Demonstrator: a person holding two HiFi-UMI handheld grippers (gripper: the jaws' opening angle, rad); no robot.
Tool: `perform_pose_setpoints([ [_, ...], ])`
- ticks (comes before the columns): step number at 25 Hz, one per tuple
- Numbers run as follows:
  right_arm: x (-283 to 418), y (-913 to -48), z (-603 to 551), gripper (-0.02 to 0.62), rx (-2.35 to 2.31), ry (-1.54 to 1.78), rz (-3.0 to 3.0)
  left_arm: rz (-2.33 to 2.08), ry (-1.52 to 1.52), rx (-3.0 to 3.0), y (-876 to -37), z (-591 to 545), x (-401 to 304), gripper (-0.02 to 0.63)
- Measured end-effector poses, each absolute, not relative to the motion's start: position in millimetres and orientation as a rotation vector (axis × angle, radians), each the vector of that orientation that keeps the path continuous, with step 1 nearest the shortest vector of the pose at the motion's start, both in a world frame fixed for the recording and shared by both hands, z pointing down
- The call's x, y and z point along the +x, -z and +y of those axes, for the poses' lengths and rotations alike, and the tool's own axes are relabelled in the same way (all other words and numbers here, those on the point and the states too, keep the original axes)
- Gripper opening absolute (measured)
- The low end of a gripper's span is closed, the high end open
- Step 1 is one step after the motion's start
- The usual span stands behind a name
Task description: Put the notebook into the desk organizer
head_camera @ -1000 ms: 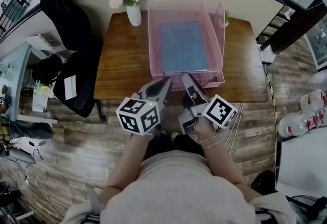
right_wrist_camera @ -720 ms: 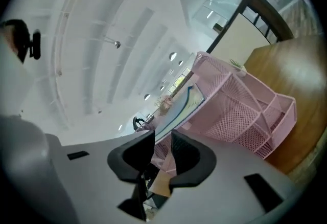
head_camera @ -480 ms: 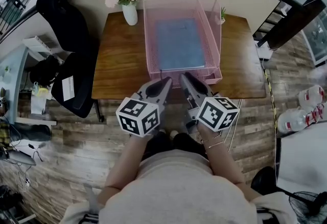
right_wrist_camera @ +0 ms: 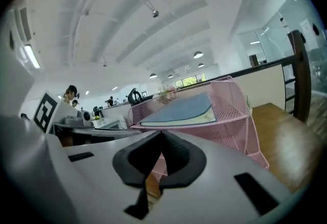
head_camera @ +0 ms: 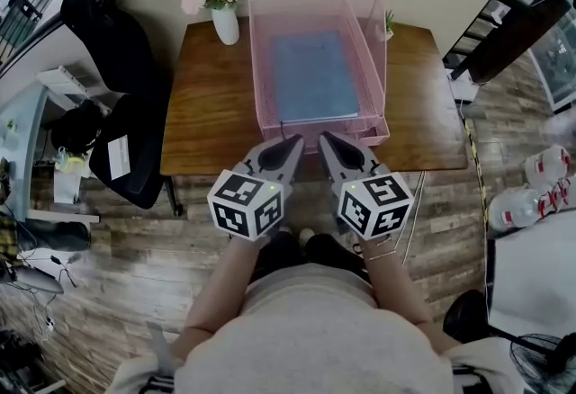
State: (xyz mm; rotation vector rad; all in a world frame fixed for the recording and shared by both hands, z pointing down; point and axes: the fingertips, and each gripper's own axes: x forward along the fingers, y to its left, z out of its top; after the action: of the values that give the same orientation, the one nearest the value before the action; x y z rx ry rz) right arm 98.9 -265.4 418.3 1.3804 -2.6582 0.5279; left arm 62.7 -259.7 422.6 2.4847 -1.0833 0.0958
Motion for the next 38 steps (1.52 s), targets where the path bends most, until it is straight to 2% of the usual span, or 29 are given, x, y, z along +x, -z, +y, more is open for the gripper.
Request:
perform_pose_setpoints([
  [18, 96.2, -417.9, -252.1, 0.01, 1.296, -0.32, -2.622, -1.049, -0.201, 2.516, -434.3, -245.5, 78.9, 0.011],
  [38, 90.9, -434.0, -243.7, 0.01, 1.242, -0.337, -2.604, -1.025, -0.287, 2.517, -444.4, -239.8, 74.7, 0.011],
])
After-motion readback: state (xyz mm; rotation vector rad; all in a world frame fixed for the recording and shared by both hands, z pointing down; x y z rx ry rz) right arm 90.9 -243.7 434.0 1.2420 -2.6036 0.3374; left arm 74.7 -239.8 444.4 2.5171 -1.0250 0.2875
